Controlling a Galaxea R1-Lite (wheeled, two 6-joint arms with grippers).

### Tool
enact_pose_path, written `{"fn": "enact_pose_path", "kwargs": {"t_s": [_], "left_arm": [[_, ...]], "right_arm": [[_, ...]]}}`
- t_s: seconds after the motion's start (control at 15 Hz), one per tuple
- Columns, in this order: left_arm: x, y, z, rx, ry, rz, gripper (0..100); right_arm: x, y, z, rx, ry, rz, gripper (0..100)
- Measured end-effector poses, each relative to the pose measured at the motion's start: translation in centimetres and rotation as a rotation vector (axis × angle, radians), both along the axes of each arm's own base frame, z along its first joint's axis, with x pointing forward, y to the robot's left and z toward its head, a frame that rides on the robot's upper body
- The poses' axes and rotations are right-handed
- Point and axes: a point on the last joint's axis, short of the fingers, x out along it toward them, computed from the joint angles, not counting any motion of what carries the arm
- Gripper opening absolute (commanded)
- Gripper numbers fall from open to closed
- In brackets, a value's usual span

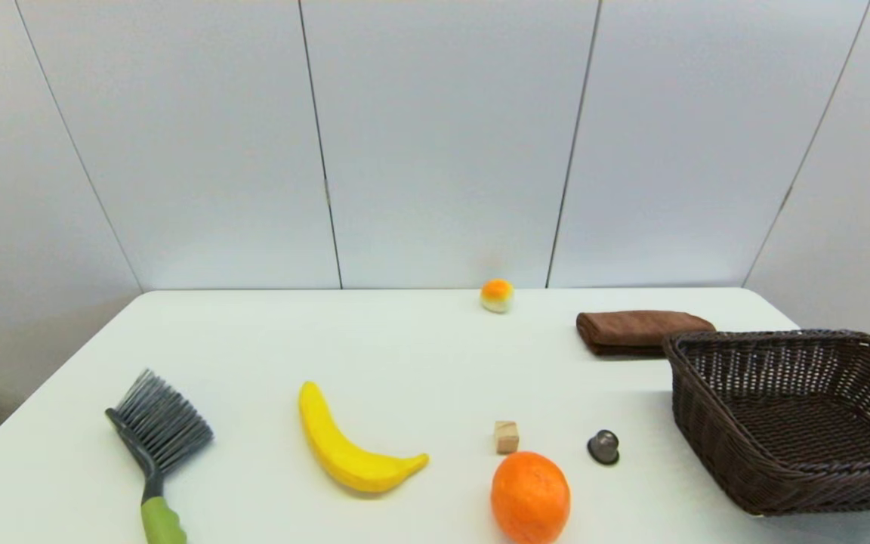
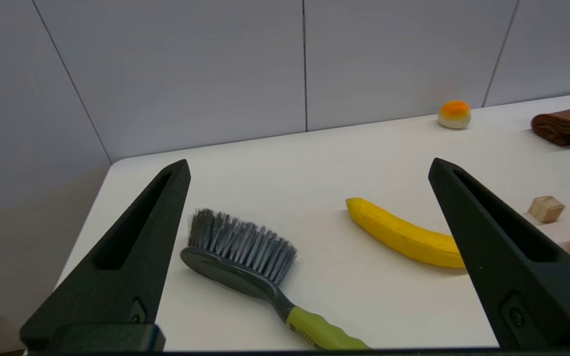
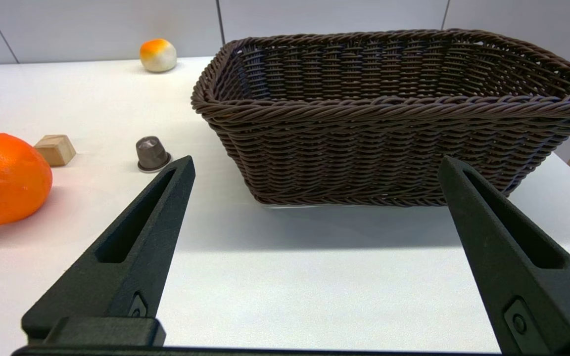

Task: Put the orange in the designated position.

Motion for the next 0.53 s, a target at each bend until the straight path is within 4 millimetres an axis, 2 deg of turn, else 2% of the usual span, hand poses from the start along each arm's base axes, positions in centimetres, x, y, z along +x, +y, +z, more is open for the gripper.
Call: {"fn": "enact_pose_path", "kwargs": {"t_s": [0.27, 0.53], "left_arm": [[-1.4, -0.1, -1.7, -0.036, -0.019, -0.061, 100], [-1.9, 0.0, -4.4, -0.041, -0.005, -0.039, 100]], "right_arm": [[0.0, 0.0, 0.0, 0.0, 0.0, 0.0, 100], [0.0, 0.0, 0.0, 0.0, 0.0, 0.0, 100]]}}
